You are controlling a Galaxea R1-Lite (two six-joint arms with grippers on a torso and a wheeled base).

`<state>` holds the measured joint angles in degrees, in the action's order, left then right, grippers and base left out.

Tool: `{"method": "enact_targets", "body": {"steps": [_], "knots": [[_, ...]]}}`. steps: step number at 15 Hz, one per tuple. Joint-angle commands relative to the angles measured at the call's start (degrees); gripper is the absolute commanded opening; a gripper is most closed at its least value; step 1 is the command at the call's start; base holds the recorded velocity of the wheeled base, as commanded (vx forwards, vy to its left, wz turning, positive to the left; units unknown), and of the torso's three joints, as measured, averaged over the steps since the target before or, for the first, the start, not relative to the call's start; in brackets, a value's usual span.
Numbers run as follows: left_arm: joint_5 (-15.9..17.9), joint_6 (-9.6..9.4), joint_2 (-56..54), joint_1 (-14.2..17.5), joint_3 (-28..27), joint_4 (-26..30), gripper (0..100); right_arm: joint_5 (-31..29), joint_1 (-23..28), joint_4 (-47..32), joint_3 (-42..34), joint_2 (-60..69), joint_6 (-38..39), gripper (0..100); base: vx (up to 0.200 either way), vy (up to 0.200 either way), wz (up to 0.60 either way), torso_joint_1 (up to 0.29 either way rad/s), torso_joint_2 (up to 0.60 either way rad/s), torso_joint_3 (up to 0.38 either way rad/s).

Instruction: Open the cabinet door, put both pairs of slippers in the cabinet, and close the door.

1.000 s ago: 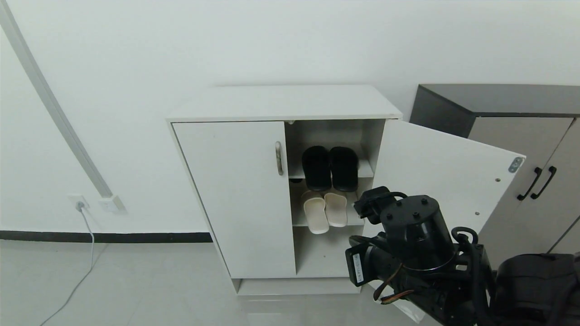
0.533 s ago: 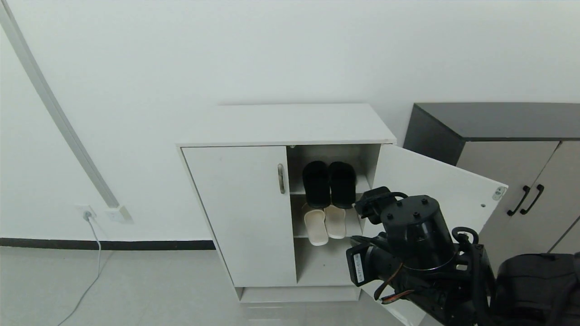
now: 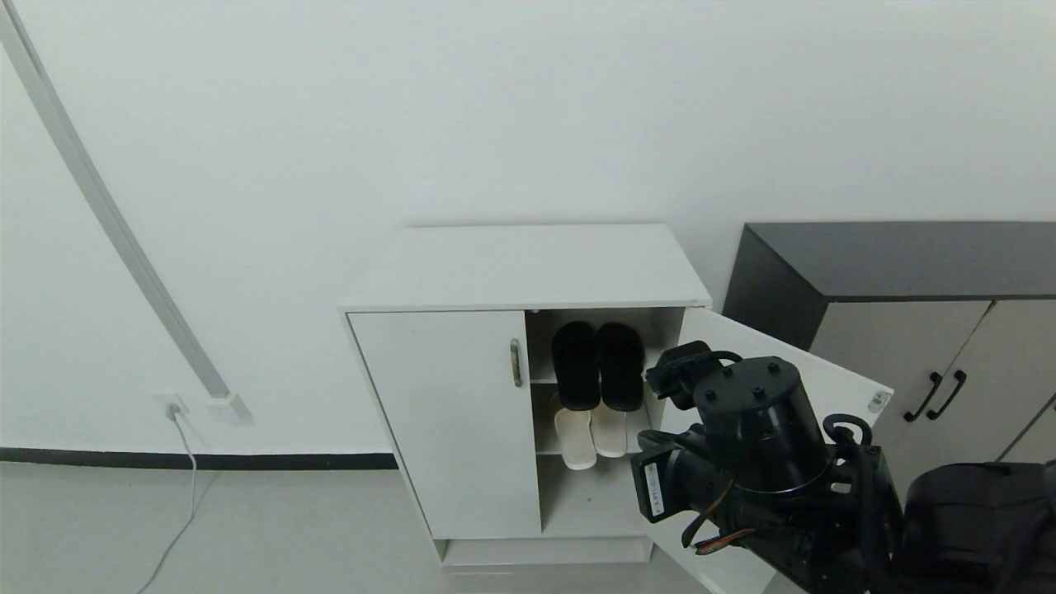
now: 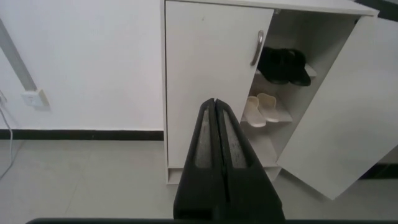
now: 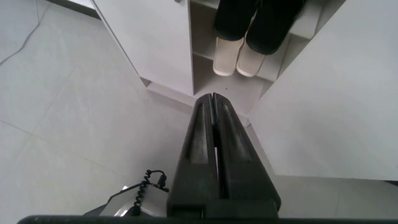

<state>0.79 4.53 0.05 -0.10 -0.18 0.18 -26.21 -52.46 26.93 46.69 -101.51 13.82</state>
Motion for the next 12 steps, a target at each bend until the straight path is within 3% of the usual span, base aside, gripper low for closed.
{"method": "enact_targets", "body": {"steps": [1,12], "knots": [[0.0,0.04,0.0,0.0,0.0,0.0,0,0.0,0.0,0.1,0.0,0.0,-0.1,0,0.000,0.000,0.00,0.266,-0.59,-0.339],[0.0,0.04,0.0,0.0,0.0,0.0,0,0.0,0.1,0.1,-0.2,0.1,-0.1,0,0.000,0.000,0.00,0.201,-0.44,-0.243]]}}
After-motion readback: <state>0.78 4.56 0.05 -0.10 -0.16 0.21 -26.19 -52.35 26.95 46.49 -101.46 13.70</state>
